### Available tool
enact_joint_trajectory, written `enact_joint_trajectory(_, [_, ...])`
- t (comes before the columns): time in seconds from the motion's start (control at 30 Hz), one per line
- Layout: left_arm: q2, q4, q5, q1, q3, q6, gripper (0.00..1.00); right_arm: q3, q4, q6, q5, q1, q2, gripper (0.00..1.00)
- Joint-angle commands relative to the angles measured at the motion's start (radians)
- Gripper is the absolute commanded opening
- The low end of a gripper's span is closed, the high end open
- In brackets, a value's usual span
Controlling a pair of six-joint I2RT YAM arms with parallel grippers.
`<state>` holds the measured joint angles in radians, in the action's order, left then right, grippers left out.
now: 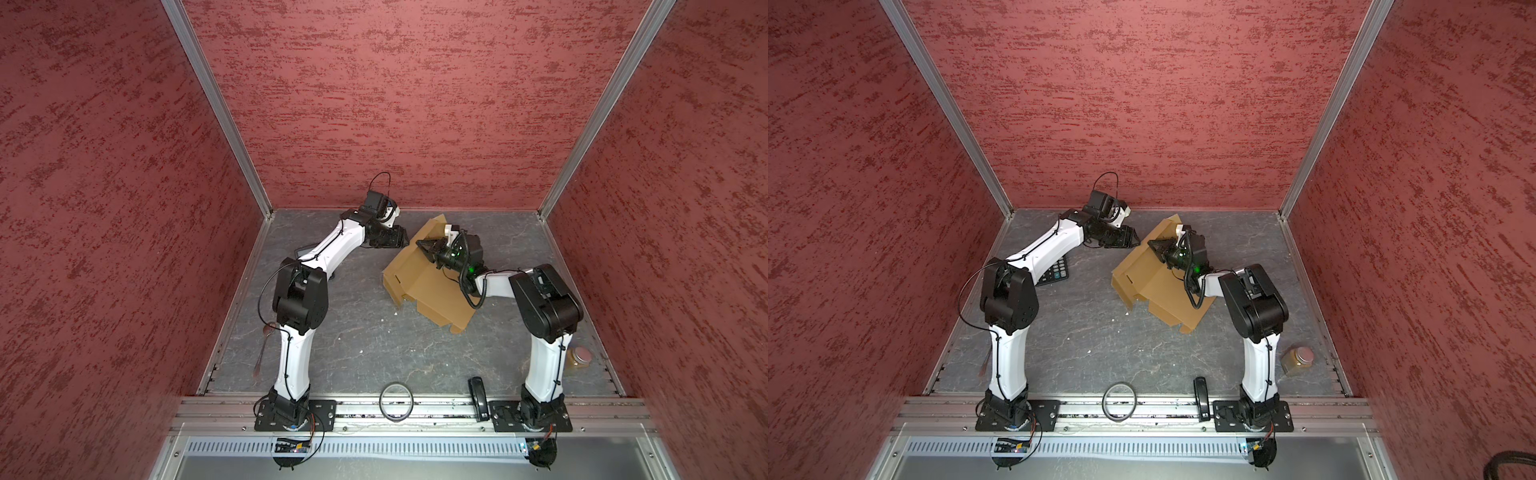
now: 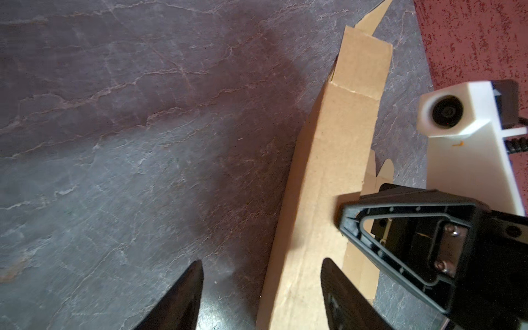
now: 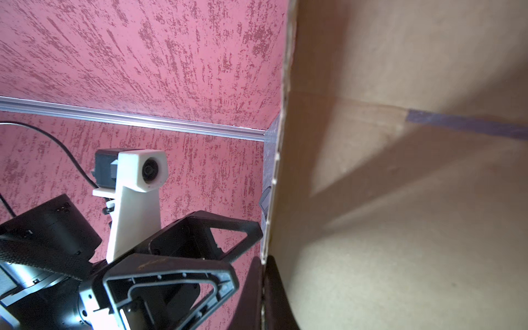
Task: Fold the paper box
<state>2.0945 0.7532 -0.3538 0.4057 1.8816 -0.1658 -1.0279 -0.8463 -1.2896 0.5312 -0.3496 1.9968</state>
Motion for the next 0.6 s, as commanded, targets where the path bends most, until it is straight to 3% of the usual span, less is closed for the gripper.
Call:
enact_joint_trajectory(0.0, [-0.043,0.029,0.023,-0.009,0.019,0.026,0.67,-0.022,-0.073,-0.024,0.023,0.005,0.003,0.05])
enact_joint_trajectory(0.57, [-0.005,0.094,0.015,0.052,0.095,0.006,0.67,0.174,-0.232,-0.040,0.105,0.066,-0.032,0.05])
